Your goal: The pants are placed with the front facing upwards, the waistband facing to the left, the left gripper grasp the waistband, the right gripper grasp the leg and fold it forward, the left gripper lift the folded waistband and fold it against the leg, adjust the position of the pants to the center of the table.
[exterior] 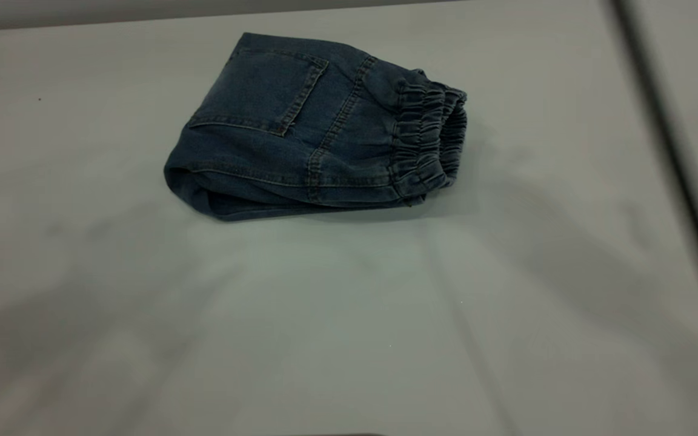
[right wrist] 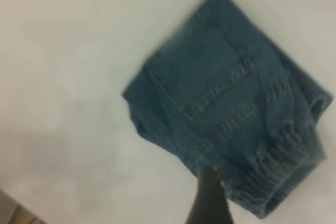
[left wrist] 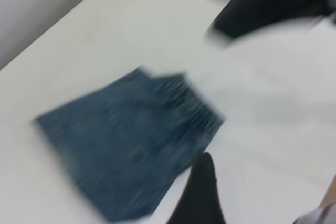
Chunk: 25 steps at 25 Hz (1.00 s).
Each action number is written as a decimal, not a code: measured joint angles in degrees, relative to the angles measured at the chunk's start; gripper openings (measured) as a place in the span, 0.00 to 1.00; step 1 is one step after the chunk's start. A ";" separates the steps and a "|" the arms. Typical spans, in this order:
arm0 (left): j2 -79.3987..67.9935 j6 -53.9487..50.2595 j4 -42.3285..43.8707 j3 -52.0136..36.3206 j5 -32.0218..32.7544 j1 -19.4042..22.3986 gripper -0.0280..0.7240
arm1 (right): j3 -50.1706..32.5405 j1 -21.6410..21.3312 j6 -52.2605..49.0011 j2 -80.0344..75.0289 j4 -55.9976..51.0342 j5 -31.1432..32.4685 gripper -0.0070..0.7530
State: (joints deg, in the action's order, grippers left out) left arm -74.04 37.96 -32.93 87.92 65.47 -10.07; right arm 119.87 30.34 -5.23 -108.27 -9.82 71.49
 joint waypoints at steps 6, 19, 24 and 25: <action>6.59 -7.96 8.89 0.00 1.68 0.00 0.80 | -12.78 0.00 5.63 19.38 1.00 0.44 0.62; 21.80 -13.65 9.95 -21.83 1.68 0.00 0.80 | -54.41 0.00 5.97 49.94 2.51 0.38 0.62; 27.84 -15.33 10.09 -34.73 1.68 0.00 0.80 | -69.99 0.00 5.97 55.97 2.69 -1.55 0.62; 28.87 -15.40 10.16 -37.12 1.68 0.00 0.80 | -72.77 0.00 5.97 56.69 2.69 -1.75 0.62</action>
State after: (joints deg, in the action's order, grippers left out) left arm -45.17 22.56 -22.77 50.80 67.15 -10.07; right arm 47.10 30.34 0.75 -51.58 -7.13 69.74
